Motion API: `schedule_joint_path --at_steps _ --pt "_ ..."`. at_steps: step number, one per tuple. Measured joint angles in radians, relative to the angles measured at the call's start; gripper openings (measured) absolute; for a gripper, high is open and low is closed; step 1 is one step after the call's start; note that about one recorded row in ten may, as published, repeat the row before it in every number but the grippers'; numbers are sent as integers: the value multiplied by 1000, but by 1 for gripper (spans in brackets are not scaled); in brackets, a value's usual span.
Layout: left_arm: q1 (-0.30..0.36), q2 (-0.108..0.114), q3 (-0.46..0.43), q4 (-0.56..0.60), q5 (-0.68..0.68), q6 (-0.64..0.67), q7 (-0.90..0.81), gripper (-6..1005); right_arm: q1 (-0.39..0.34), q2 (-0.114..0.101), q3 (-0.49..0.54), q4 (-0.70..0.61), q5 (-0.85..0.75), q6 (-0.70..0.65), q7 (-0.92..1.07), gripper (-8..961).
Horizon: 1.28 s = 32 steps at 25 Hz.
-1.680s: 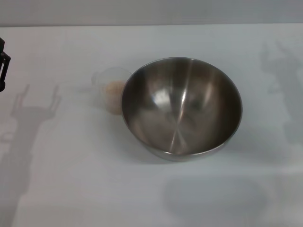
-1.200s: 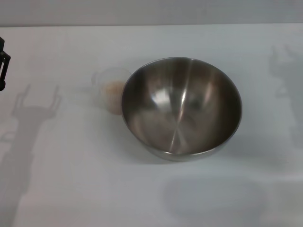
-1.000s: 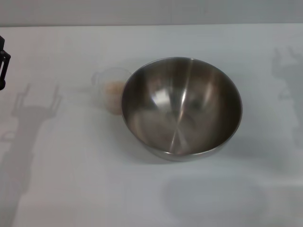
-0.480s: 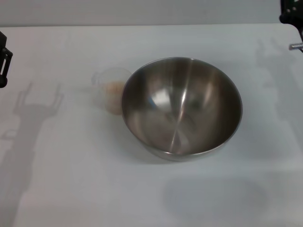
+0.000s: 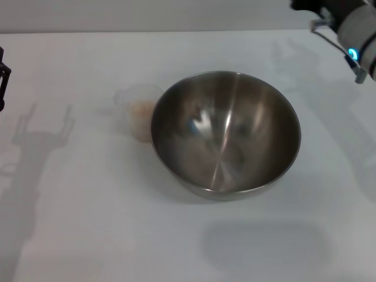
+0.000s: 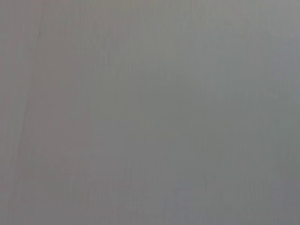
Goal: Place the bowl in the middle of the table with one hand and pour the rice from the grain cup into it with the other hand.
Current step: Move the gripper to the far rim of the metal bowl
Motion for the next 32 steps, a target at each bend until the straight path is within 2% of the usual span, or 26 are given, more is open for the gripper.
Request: schedule_joint_path --at_steps 1,2,3,4,5,7,8,9,10,11,12,13,14,15,16,18,27,32 --pt "0 0 0 0 0 0 0 742 0 0 0 0 0 0 0 409" --pt "1 0 0 0 0 0 0 742 3 -1 12 -68 0 120 -9 412" --pt "2 0 0 -1 0 1 0 742 5 -2 31 -179 0 302 -36 415" --pt "3 0 0 -1 0 1 0 742 5 -2 31 -179 0 302 -36 418" --pt "4 0 0 -1 0 1 0 741 8 -2 46 -243 0 420 -54 421" --pt "6 0 -16 -2 0 2 0 741 52 -4 145 -451 -1 812 -81 427" --pt "6 0 -16 -2 0 2 0 741 52 -4 145 -451 -1 812 -81 430" --pt "7 0 -20 -3 0 2 0 741 91 -5 211 -515 0 990 -101 433" --pt "7 0 -20 -3 0 2 0 741 91 -5 211 -515 0 990 -101 436" --pt "8 0 -26 -5 0 2 0 741 112 -5 246 -535 2 1072 -110 439" --pt "8 0 -26 -5 0 2 0 741 112 -5 246 -535 2 1072 -110 442" --pt "9 0 -27 -7 0 3 -1 741 163 -6 320 -544 6 1216 -133 445" --pt "9 0 -27 -7 0 3 -1 741 163 -6 320 -544 6 1216 -133 448" --pt "9 0 -27 -7 0 3 -1 741 213 -6 381 -523 11 1312 -156 450" --pt "9 0 -27 -7 0 3 -1 741 213 -6 381 -523 11 1312 -156 453" --pt "9 0 -28 -8 1 7 -2 741 264 -6 442 -462 32 1393 -191 459" --pt "1 0 -29 -10 5 11 -2 740 331 -5 458 -256 84 1427 -249 486" --pt "-4 -1 -29 -10 3 12 -2 740 347 -5 462 -178 84 1407 -275 679"
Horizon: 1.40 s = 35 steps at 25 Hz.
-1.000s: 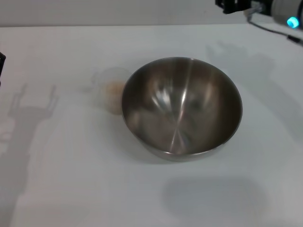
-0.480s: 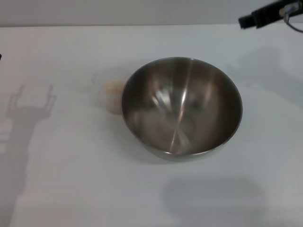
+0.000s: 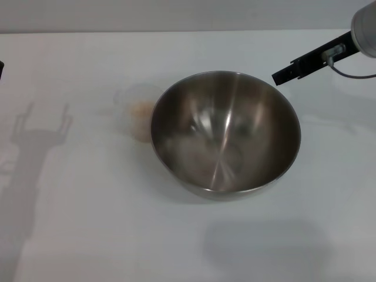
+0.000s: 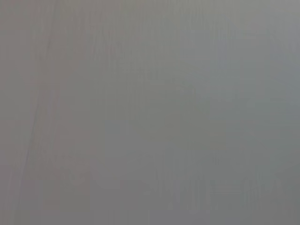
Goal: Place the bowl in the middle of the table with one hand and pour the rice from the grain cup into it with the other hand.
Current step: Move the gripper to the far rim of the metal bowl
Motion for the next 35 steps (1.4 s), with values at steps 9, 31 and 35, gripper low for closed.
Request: schedule_joint_path --at_steps 9,31,35 --pt "-7 0 -6 0 -2 -3 0 740 28 0 1 140 2 -66 -40 678" --pt "18 -3 -5 -2 -2 14 -28 739 37 1 -25 305 91 -178 -98 367" --pt "20 -4 -6 -2 -3 17 -29 739 38 0 -14 312 95 -182 -113 234"
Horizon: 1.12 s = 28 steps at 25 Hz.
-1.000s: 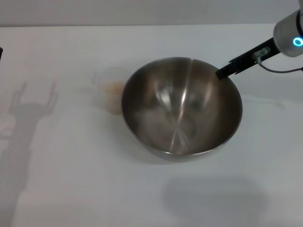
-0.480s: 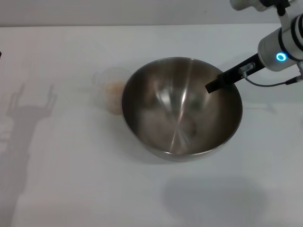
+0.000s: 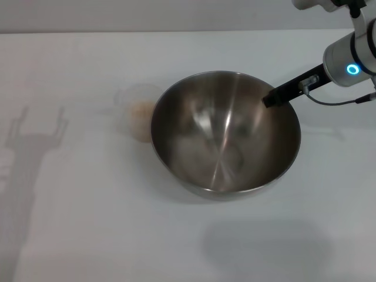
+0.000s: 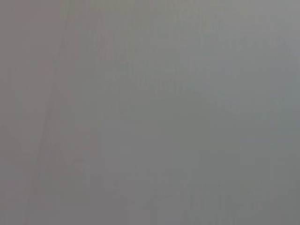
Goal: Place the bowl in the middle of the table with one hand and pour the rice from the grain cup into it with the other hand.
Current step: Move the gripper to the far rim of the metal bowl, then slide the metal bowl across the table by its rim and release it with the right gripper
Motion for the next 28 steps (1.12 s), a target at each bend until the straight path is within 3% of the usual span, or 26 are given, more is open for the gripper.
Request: schedule_joint_path --at_steps 3,12,15,21,28 --pt "4 0 0 0 0 16 0 739 1 -1 12 5 0 0 -9 134" --pt "7 0 0 -10 0 25 0 739 -10 0 71 -43 54 31 -46 25" --pt "7 0 0 -11 0 26 0 739 -16 -1 78 -67 63 41 -49 25" --pt "7 0 0 -12 1 35 0 739 -70 1 83 -239 123 126 -55 25" --pt "13 0 2 -12 5 54 0 739 -105 2 71 -281 169 172 -61 25"
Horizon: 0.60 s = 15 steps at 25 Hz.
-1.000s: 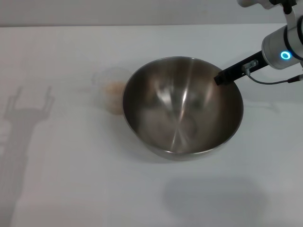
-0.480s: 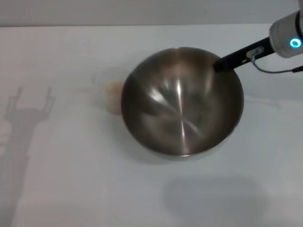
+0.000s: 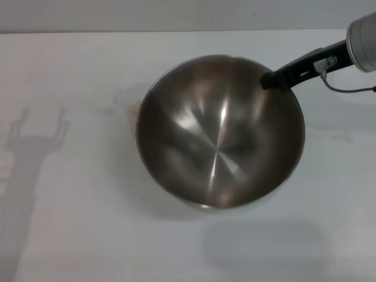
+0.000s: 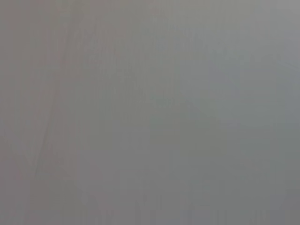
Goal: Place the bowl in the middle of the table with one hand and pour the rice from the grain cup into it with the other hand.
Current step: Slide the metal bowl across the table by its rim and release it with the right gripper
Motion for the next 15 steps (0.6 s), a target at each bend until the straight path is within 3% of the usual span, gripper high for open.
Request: schedule_joint_path --at_steps 15 --pt "8 0 5 -2 1 17 0 738 5 0 -17 125 -12 17 -28 24"
